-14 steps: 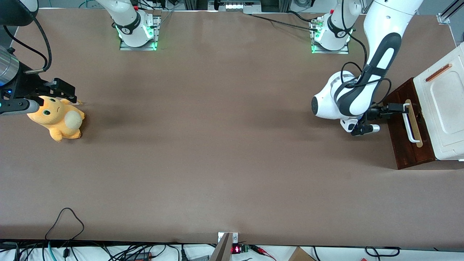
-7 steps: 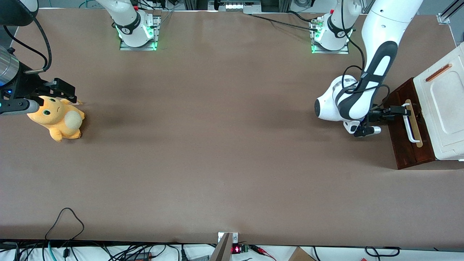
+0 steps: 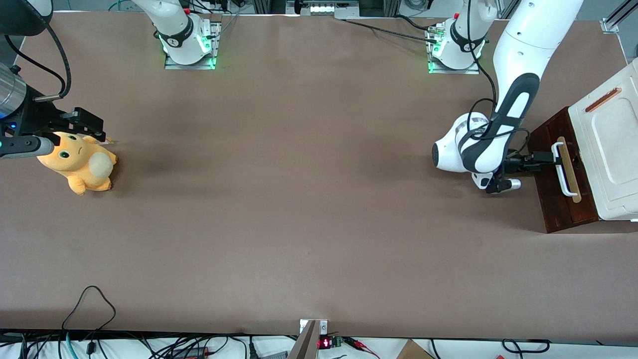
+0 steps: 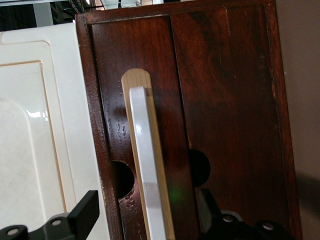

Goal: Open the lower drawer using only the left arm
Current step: 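Lower the open left gripper around the lower drawer's white handle, then close the left gripper on the white handle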

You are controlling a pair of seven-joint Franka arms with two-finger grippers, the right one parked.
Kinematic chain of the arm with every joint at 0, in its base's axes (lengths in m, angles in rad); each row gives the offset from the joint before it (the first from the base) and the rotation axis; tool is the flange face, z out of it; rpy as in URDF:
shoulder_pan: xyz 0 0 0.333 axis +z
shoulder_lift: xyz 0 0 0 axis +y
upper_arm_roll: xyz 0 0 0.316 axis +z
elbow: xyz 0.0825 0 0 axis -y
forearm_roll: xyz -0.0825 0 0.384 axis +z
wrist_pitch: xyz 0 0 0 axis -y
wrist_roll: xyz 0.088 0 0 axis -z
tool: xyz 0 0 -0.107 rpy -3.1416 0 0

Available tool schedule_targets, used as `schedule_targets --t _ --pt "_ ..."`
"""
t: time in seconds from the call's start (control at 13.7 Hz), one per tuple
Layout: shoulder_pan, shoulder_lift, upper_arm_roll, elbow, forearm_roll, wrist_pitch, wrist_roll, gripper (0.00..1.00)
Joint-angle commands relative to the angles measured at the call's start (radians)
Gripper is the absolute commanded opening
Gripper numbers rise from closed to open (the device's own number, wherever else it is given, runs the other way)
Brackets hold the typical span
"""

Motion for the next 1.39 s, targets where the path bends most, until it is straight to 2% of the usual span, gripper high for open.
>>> schedule_targets --t 0.0,0.29,0.66,1.02,1.32 --pt "0.001 0.031 0.005 0.059 0.023 -0.007 -0.006 0.88" --pt "0.013 0.034 0.016 0.059 0.029 -0.007 -0.004 0.76" --pt "0.027 0.040 0.025 0.059 0.045 -0.002 -0.006 0.71" --pt "0.032 0.045 0.025 0.059 0.045 -0.002 -0.006 0.52" --pt "0.033 0.047 0.034 0.059 0.046 -0.002 -0.006 0.51"
